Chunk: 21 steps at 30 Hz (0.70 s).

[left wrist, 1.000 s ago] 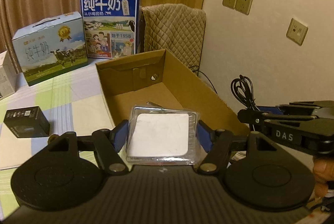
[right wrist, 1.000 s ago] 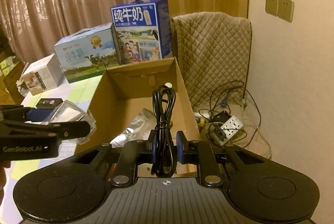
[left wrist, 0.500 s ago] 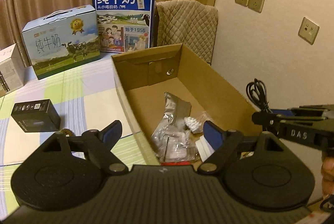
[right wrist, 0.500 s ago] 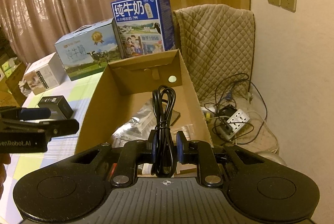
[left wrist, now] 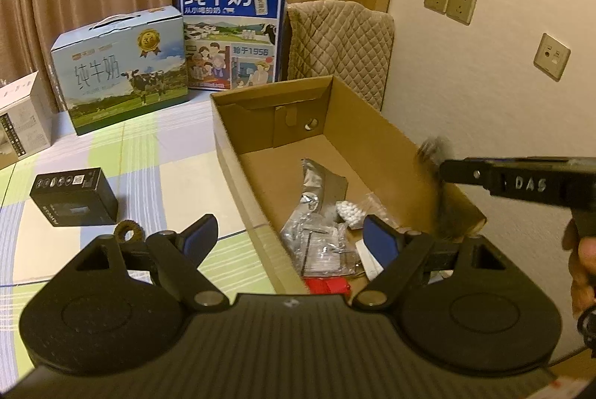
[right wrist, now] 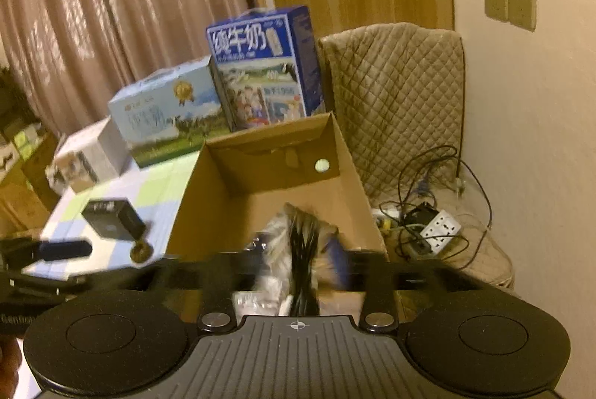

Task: Organize objects
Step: 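Open left gripper to drop the clear case into the box while right gripper releases the cable, then move both open grippers back over the black box and brown ring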

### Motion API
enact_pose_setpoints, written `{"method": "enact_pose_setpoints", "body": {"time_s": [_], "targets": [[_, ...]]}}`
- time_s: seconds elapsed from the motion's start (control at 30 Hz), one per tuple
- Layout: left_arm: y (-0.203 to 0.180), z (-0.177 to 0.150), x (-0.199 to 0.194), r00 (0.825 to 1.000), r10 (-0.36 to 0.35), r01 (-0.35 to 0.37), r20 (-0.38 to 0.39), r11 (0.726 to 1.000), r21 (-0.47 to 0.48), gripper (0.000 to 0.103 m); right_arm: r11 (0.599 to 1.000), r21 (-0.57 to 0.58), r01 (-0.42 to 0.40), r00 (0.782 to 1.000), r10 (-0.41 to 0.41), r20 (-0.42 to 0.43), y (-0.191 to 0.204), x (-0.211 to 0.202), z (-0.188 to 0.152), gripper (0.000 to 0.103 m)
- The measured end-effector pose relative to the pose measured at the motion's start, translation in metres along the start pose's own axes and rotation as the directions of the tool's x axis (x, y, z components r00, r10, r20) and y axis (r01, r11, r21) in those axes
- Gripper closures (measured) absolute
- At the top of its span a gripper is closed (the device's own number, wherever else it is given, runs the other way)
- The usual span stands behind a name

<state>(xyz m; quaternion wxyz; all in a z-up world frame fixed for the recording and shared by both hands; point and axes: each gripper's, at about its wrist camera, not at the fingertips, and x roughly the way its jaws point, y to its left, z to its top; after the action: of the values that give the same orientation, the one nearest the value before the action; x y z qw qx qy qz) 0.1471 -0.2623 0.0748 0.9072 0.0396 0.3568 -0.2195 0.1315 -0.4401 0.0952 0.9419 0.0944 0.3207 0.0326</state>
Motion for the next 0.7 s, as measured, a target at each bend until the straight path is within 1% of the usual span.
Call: {"method": "enact_pose_setpoints", "body": {"time_s": [0.03,0.07,0.2,0.33,0.53,0.7], "targets": [[0.002,-0.001,-0.001,1.0,0.002,-0.002,0.0,1.0,-0.004,0.021,1.0,0.015,0.002,1.0,-0.002,0.023,-0.001,-0.003,-0.001,0.033],[0.005,-0.002,-0.002,1.0,0.003,-0.003,-0.002,1.0,-0.009,0.021,1.0,0.029,-0.001,0.999,0.0,0.04,-0.002,-0.006,-0.002,0.033],[0.015,-0.01,-0.01,1.0,0.017,-0.017,-0.01,1.0,-0.024,0.021,0.999,0.053,0.003,1.0,-0.003,0.013,-0.005,-0.011,-0.003,0.033],[0.023,-0.018,-0.027,1.0,0.027,-0.028,-0.007,0.999,-0.039,0.021,0.999,0.045,-0.007,1.0,0.006,0.017,0.003,-0.027,-0.005,0.033],[0.037,-0.031,-0.064,0.999,0.053,-0.052,0.011,0.997,-0.064,0.021,0.999,0.023,-0.035,0.999,0.034,0.039,0.029,-0.059,-0.008,0.033],[0.055,-0.046,-0.097,0.996,0.088,-0.086,0.029,0.993,-0.086,0.019,0.998,-0.006,-0.065,0.997,0.065,0.048,0.055,-0.081,-0.015,0.033]]}}
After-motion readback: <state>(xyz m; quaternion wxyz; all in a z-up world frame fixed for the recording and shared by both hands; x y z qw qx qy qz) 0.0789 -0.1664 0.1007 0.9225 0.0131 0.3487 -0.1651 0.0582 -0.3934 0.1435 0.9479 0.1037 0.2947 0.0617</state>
